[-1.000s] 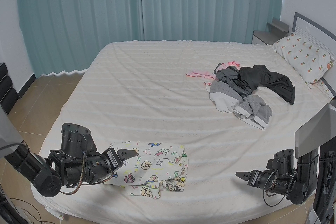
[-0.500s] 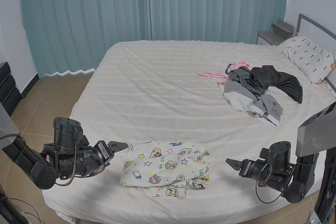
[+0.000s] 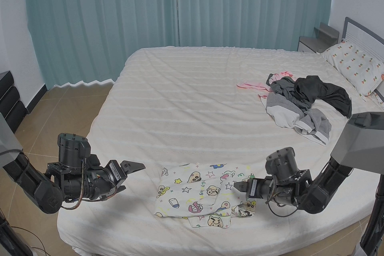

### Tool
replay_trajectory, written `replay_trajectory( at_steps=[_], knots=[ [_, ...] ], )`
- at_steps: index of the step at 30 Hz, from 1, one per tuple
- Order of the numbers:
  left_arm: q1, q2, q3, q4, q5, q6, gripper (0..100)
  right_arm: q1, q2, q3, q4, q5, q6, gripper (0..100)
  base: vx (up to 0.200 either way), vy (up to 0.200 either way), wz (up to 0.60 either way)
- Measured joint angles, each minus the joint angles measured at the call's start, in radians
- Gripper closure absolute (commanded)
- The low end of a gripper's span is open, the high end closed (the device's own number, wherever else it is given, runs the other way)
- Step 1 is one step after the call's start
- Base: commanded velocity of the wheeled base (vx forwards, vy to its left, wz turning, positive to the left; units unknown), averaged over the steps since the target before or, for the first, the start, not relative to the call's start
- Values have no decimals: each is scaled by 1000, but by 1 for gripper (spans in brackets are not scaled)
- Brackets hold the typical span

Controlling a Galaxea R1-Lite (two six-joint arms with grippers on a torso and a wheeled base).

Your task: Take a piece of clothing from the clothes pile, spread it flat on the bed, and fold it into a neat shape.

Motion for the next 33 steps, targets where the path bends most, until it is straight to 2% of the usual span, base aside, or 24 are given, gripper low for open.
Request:
replay_trajectory(
  at_steps=[6,11,15,19,33],
  knots=[
    [8,27,21,-86,-32,2,0,86,39,-194,150,-70,-3,0,0,0,0],
    [11,52,41,-144,-36,2,0,130,100,-300,331,-108,-12,0,0,0,0],
    [11,68,51,-166,-38,3,0,151,146,-360,394,-169,-59,0,0,0,0],
    [11,77,56,-171,-38,3,0,159,178,-367,411,-213,-105,0,0,0,0],
    [11,84,60,-171,-37,4,0,150,103,-186,469,-245,-136,0,0,0,0]
  ],
)
